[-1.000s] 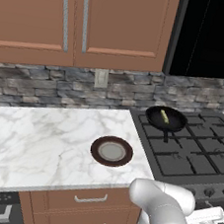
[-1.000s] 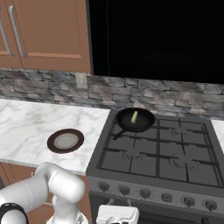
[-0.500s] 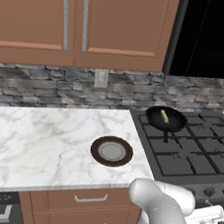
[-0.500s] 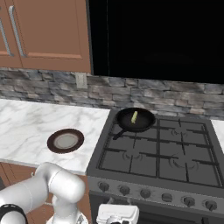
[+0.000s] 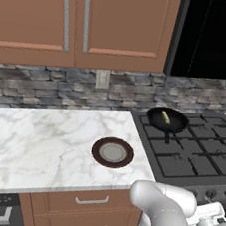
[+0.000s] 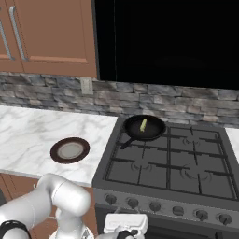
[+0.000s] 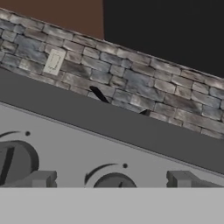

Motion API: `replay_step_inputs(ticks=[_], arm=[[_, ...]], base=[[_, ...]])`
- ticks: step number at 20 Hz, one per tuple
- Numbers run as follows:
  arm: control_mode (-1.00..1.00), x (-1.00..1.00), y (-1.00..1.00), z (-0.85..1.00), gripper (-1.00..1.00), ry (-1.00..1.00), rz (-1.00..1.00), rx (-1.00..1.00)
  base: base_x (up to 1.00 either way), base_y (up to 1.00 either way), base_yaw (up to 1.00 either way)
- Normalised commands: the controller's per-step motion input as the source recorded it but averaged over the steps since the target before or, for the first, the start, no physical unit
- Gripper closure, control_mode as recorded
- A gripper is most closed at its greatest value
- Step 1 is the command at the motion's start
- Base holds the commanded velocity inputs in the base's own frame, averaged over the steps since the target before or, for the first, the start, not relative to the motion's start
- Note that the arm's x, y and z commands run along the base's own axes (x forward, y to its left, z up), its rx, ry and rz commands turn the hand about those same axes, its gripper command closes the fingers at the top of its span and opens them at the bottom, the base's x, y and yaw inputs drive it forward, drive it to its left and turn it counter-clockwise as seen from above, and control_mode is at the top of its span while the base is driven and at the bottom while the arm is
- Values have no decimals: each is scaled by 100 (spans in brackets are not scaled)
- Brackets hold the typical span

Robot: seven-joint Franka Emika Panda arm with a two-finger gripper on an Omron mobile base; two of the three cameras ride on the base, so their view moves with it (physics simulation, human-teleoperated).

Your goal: Pick up the butter stick and place it in the pan. Then turn on the burner for the pan.

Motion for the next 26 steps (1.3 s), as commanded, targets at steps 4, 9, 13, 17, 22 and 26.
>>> replay_step_inputs(ticks=[4, 9, 13, 17, 22, 26], arm=[[-100, 16, 0, 0, -100, 0, 2, 0], [-100, 0, -7, 0, -100, 0, 0, 0], [-100, 7, 0, 0, -100, 0, 0, 0], [-100, 13, 0, 0, -100, 0, 0, 0], [-100, 10, 0, -5, -100, 0, 0, 0], [-100, 11, 0, -13, -100, 0, 0, 0]], base=[[0, 0, 0], [0, 0, 0], [0, 0, 0], [0, 0, 0], [0, 0, 0], [0, 0, 0]])
